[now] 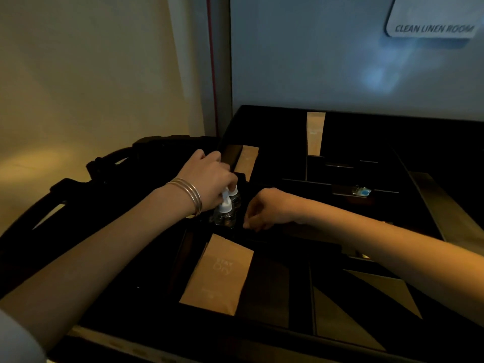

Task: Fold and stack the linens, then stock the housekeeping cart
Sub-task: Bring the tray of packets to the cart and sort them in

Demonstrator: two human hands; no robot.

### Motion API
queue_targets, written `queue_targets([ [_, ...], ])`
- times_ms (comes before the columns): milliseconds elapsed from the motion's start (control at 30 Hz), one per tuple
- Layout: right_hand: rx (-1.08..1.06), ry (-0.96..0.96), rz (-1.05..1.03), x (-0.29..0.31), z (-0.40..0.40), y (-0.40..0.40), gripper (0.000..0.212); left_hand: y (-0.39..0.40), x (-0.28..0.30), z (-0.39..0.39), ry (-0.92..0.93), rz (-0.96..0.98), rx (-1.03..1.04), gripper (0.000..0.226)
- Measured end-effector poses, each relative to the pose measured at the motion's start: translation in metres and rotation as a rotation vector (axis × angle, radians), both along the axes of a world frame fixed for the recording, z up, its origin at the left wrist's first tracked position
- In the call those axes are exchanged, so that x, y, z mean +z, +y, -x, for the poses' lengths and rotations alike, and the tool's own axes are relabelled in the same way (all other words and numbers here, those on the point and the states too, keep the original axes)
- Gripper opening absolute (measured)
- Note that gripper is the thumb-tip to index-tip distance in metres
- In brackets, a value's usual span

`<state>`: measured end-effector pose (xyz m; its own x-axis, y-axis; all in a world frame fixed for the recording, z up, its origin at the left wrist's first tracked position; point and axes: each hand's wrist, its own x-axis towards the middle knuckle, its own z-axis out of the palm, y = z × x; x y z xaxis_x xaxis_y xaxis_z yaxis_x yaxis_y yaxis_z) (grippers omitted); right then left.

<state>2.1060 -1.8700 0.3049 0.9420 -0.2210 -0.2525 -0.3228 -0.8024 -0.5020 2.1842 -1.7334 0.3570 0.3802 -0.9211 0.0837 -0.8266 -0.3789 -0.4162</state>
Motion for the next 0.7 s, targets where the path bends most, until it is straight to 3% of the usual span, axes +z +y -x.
queue_targets([
  [67,0.096,-0.15,0.22,0.012,0.015,0.005,0.008,0.007,-0.002,-0.001,0.055,0.033,-0.025,0.033],
  [133,0.231,-0.241,0.184,0.024,0.034,0.011,0.007,0.016,-0.003,-0.003,0.123,0.058,-0.044,0.037],
  [200,0.489,-0.137,0.116,0.031,0.052,0.021,0.016,0.026,-0.003,-0.002,0.201,0.081,-0.073,0.037],
  [300,0.804,-0.025,0.354,0.021,0.061,0.032,0.048,0.04,-0.008,0.001,0.286,0.131,-0.13,0.033],
  [367,0.848,-0.045,0.592,0.013,0.058,0.033,0.061,0.047,-0.012,0.0,0.321,0.164,-0.165,0.032],
  [433,0.861,-0.142,0.714,0.011,0.054,0.036,0.061,0.052,-0.015,-0.001,0.337,0.174,-0.174,0.03],
  [533,0.937,-0.291,0.719,0.009,0.049,0.039,0.044,0.055,-0.018,-0.004,0.354,0.192,-0.177,0.027],
  [700,0.956,-0.339,0.775,-0.002,0.041,0.042,0.039,0.053,-0.021,-0.005,0.322,0.165,-0.162,0.028],
])
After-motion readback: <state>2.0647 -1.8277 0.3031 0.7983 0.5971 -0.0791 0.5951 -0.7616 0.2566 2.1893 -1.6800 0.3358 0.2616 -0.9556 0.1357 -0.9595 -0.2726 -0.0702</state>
